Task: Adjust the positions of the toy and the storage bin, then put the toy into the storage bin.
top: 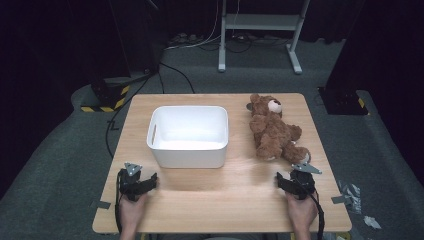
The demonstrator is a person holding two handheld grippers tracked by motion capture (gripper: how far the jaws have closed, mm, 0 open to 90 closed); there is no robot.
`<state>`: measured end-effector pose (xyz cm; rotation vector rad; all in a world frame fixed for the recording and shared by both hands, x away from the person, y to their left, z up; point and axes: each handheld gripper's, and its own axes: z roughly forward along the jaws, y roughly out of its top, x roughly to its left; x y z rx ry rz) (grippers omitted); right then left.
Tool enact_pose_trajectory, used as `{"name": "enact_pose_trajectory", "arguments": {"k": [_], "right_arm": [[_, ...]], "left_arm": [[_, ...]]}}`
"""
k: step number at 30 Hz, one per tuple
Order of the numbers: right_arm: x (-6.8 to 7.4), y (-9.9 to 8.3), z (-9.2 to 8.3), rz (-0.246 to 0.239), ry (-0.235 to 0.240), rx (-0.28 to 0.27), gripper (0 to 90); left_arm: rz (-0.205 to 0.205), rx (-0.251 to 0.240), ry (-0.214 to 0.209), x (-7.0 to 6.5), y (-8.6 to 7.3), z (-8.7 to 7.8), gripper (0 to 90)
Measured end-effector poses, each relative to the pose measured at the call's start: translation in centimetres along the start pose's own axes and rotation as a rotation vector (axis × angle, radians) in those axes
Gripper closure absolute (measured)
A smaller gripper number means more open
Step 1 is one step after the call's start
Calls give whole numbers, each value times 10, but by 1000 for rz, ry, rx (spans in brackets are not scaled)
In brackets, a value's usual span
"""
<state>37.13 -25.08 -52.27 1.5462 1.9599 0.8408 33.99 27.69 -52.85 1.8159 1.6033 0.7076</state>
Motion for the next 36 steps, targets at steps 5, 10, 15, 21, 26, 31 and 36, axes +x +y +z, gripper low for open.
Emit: {"name": "enact_pose_trajectory", "arguments": {"k": [5,10,15,21,26,31,36], "right_arm": [[0,0,0,0,0,-1,295],[0,1,0,1,3,11,295],[0,1,0,1,4,12,294],[0,0,1,-6,-1,-6,290],[0,1,1,-18,4,-9,290],[0,1,1,-26,21,7,250],[2,1,1,-26,15,8,226]], "left_arm": [[0,0,0,0,0,0,231],[10,1,-1,1,0,0,231],[19,1,-11,0,0,0,231],[29,1,-16,0,0,0,230],[23,-3,-19,-1,0,0,230],[19,-8,-24,-1,0,1,230],[19,-8,-23,-1,0,1,230]]}}
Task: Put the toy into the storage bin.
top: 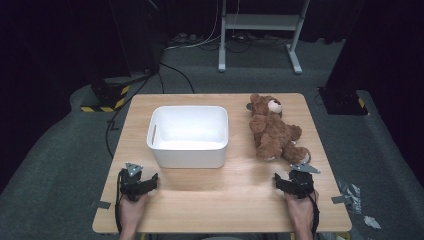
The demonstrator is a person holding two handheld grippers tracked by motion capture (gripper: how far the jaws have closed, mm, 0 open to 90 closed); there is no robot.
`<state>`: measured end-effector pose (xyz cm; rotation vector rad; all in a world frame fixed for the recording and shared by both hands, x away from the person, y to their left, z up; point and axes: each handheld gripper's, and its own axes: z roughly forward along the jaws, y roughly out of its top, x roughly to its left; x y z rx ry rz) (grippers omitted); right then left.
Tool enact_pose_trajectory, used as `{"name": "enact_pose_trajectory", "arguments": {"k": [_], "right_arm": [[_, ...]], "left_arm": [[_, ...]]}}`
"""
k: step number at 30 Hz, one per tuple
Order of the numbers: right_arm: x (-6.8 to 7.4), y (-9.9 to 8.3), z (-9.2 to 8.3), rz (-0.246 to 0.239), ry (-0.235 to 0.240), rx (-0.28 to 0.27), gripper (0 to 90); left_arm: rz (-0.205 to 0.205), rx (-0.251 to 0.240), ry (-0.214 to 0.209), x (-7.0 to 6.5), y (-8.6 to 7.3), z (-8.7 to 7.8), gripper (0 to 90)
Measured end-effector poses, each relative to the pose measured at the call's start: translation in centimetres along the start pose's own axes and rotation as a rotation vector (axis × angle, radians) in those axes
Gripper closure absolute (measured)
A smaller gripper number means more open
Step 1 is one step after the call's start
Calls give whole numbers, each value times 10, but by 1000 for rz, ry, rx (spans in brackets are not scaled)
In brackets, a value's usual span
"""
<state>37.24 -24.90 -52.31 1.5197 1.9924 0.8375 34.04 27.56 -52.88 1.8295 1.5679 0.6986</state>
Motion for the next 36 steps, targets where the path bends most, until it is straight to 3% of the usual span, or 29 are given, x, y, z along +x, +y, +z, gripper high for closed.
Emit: {"name": "enact_pose_trajectory", "arguments": {"k": [11,18,20,24,36], "right_arm": [[2,-2,-2,18,-16,8,182],[6,-5,-5,23,-15,2,218],[7,-6,-6,20,-7,-5,220],[5,-6,-10,65,39,-26,225],[14,-6,-16,63,29,-78,251]], "left_arm": [[2,0,3,0,0,0,229],[9,4,-2,0,0,0,228],[9,4,-2,0,0,0,228],[9,4,-2,0,0,0,228],[9,4,-2,0,0,0,228]]}}
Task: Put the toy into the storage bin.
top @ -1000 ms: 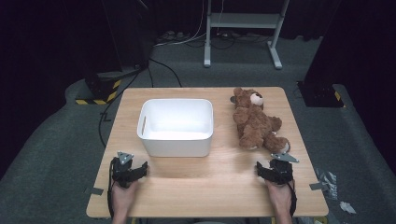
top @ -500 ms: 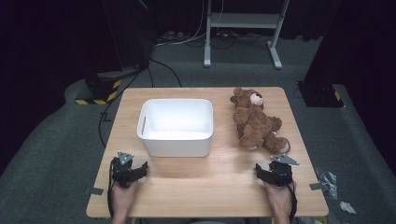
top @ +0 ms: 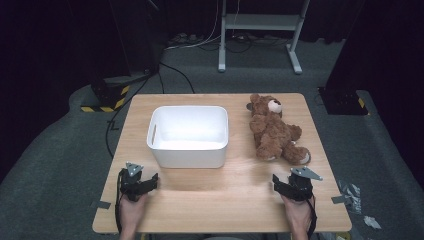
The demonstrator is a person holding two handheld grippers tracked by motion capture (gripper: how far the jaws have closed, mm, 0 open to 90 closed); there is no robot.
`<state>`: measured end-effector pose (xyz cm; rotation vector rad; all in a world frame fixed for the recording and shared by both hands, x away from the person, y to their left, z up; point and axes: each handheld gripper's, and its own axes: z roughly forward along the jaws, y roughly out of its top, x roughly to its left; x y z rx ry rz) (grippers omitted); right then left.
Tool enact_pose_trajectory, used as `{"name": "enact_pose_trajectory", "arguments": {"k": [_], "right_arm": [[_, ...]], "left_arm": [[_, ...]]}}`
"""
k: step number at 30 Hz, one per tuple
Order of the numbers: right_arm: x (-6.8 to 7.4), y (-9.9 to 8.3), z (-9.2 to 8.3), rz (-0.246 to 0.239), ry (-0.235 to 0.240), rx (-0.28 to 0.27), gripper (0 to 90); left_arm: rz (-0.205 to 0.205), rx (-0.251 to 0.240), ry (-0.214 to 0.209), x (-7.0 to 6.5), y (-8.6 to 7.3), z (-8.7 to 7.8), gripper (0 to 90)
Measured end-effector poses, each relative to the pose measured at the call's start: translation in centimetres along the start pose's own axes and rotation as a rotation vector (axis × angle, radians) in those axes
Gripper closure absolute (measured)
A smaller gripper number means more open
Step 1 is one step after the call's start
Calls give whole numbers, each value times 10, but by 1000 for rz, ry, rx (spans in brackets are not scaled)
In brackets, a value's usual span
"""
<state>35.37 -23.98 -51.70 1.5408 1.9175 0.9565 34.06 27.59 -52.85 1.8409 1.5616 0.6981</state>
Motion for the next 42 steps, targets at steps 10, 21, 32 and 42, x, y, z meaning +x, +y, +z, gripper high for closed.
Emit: {"name": "enact_pose_trajectory", "arguments": {"k": [10,21,32,42], "right_arm": [[2,1,-5,16,8,-24,266],[4,7,-13,31,70,-29,258],[3,12,-16,47,68,-52,184],[1,19,-22,66,86,-97,178]], "left_arm": [[0,0,0,0,0,0,229],[0,0,0,0,0,0,229],[1,0,-2,0,0,0,229],[3,2,-2,0,0,0,228]]}}
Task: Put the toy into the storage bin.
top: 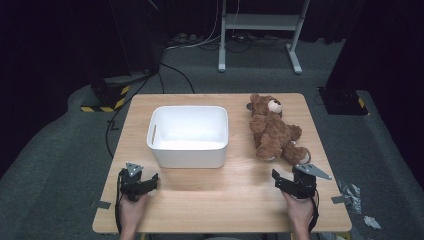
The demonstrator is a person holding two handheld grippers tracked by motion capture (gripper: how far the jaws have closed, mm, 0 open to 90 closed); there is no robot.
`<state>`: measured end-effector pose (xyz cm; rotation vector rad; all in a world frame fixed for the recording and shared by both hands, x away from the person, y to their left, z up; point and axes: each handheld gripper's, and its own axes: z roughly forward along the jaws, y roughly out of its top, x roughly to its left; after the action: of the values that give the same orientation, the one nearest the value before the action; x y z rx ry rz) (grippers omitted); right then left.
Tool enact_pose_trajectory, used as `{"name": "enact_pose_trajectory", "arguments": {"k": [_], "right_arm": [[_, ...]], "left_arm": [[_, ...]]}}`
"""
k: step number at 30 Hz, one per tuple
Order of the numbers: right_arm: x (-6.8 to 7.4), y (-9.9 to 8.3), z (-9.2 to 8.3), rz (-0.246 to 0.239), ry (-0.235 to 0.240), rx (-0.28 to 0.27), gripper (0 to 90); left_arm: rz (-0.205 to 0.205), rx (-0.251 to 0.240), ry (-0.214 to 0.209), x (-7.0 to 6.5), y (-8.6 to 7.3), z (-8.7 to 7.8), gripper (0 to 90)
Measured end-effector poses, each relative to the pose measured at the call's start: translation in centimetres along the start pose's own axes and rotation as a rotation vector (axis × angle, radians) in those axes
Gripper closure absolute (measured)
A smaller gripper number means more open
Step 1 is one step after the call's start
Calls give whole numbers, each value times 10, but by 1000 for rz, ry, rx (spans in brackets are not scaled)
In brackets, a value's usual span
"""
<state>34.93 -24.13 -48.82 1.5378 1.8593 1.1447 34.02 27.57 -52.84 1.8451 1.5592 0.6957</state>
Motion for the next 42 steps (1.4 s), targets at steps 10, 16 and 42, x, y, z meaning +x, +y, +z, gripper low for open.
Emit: {"name": "enact_pose_trajectory", "arguments": {"k": [10,16,42], "right_arm": [[-10,8,-2,51,57,-13,179],[-11,12,-4,47,56,-32,188],[-14,33,-16,54,64,-64,243]], "left_arm": [[-11,-1,1,-1,0,0,228],[-11,-1,1,-1,0,0,227],[8,4,0,1,1,0,226]]}}
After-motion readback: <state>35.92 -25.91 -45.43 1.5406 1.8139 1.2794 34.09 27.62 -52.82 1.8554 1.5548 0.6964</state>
